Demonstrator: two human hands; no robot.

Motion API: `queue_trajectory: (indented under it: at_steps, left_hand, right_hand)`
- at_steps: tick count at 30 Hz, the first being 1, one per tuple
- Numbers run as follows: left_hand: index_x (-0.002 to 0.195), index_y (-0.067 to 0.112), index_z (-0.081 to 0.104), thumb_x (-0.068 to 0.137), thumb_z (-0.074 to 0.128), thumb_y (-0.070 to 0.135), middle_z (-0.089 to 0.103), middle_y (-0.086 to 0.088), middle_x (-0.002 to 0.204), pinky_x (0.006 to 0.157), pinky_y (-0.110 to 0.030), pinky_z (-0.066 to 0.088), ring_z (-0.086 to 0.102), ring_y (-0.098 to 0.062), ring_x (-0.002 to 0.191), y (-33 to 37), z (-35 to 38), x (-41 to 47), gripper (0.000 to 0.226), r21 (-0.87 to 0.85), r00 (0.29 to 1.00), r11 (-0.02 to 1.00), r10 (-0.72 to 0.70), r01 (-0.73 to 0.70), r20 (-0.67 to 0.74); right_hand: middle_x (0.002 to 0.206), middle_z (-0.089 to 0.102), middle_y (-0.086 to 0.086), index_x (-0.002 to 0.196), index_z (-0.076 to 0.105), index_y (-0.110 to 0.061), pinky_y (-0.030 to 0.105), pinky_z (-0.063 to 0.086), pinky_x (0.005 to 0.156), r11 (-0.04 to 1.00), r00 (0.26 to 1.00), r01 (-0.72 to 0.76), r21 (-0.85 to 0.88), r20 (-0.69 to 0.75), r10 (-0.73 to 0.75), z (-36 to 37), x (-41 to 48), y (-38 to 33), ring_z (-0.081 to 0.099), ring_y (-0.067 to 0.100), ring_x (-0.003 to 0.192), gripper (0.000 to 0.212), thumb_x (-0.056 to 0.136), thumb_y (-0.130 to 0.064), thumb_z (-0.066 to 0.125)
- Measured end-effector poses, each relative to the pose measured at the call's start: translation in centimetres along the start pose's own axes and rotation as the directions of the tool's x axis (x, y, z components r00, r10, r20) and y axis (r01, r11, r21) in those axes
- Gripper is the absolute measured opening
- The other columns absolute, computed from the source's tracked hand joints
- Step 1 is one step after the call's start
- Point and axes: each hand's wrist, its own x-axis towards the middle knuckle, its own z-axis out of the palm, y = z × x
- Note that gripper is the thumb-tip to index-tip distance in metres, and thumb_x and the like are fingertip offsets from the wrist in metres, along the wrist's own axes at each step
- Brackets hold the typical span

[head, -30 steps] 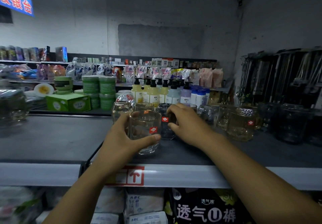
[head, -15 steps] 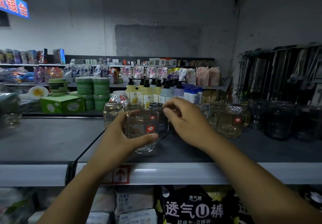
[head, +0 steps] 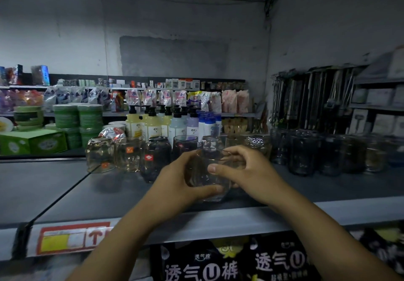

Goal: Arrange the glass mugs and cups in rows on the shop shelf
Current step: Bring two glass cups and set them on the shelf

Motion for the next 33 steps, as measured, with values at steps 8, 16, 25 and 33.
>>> queue_trajectory:
  at_steps: [8,16,25,33]
  left_hand:
    - [0.121,0.022,0.061,0.092,0.064,0.039,0.052,0.004,0.114,0.074,-0.031,0.056,0.061,-0.009,0.083,-0.6,-1.8,2.1,0.035,0.524,0.964,0.845,0.218,-0.109,-0.151]
    - [0.125,0.017,0.05,0.1,0.049,0.036,0.048,-0.003,0.12,0.068,-0.04,0.052,0.064,-0.032,0.096,-0.8,0.0,4.9,0.031,0.725,0.987,0.688,0.097,0.027,-0.129]
    - [0.115,0.017,0.058,0.096,0.059,0.032,0.047,-0.005,0.111,0.072,-0.05,0.056,0.064,-0.035,0.084,-2.8,0.8,5.3,0.024,0.562,0.965,0.827,0.143,0.006,-0.221]
    - [0.118,0.017,0.06,0.096,0.06,0.027,0.047,-0.004,0.112,0.075,-0.049,0.056,0.063,-0.031,0.083,-3.2,1.1,5.3,0.024,0.509,0.951,0.861,0.173,-0.02,-0.256]
  right_hand:
    - [0.122,0.061,-0.008,0.135,0.054,-0.022,0.029,0.046,0.089,0.973,0.991,-0.038,-0.229,-0.131,0.008,-0.5,1.5,1.9,0.057,0.011,0.11,0.077,0.074,-0.064,0.077]
    - [0.131,0.038,-0.011,0.141,0.045,-0.03,0.031,0.05,0.092,0.802,0.963,0.194,-0.565,-0.045,-0.265,-0.7,-0.2,1.4,0.052,0.01,0.106,0.057,0.092,-0.049,0.067]
    - [0.113,0.05,-0.003,0.117,0.062,-0.015,0.029,0.045,0.085,0.834,0.947,0.262,-0.486,-0.035,-0.318,0.8,2.4,2.0,0.049,0.011,0.084,0.023,0.095,-0.02,0.068]
    - [0.113,0.052,0.003,0.115,0.061,-0.011,0.037,0.05,0.087,0.83,0.949,0.253,-0.498,-0.042,-0.314,1.3,4.7,3.0,0.056,0.019,0.088,0.024,0.094,-0.017,0.069]
